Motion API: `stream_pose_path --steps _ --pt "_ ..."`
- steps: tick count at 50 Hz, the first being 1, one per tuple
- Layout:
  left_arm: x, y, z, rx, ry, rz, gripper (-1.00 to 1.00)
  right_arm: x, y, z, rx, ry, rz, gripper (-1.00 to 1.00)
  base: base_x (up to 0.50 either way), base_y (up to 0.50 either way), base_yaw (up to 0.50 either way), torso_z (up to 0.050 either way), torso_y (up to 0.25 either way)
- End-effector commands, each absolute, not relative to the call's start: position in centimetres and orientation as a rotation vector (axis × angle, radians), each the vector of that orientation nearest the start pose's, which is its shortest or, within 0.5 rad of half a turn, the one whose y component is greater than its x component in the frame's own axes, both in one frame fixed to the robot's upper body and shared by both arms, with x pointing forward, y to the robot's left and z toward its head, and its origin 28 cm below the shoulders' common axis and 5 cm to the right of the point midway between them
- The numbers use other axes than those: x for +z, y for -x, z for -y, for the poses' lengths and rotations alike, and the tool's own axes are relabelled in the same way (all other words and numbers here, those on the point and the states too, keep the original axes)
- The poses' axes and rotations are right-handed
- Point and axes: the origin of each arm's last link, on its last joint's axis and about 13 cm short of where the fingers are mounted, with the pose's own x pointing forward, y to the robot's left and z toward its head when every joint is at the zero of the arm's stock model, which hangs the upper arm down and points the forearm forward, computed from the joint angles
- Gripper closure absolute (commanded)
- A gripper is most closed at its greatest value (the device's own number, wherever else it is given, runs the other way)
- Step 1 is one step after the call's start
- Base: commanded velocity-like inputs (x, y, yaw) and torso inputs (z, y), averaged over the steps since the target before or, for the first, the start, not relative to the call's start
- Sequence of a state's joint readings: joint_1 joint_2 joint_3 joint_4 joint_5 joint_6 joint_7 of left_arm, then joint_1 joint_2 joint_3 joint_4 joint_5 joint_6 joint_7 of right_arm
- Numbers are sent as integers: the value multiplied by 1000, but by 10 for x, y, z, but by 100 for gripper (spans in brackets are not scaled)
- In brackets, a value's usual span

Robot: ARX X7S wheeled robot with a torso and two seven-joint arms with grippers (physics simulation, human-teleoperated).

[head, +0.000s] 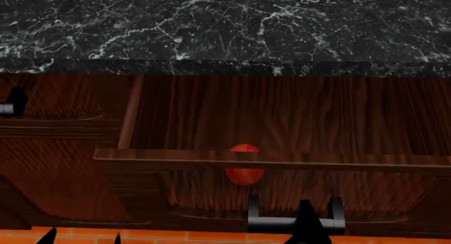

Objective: Open the right drawer.

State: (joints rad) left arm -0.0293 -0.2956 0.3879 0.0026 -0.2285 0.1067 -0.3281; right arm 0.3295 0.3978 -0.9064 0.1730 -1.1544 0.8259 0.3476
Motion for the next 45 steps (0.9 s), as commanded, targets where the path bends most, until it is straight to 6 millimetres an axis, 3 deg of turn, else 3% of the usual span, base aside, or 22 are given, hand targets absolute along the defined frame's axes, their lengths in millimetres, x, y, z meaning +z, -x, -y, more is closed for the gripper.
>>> stream_pose_path --steps 1,45 --pt "14 -203 -201 -49 -43 43 -100 44 -241 141 -340 1864 184 100 -145 0 0 0 0" --pt "14 -203 -201 -46 -41 46 -100 46 -241 142 -346 1877 191 100 -136 0 0 0 1"
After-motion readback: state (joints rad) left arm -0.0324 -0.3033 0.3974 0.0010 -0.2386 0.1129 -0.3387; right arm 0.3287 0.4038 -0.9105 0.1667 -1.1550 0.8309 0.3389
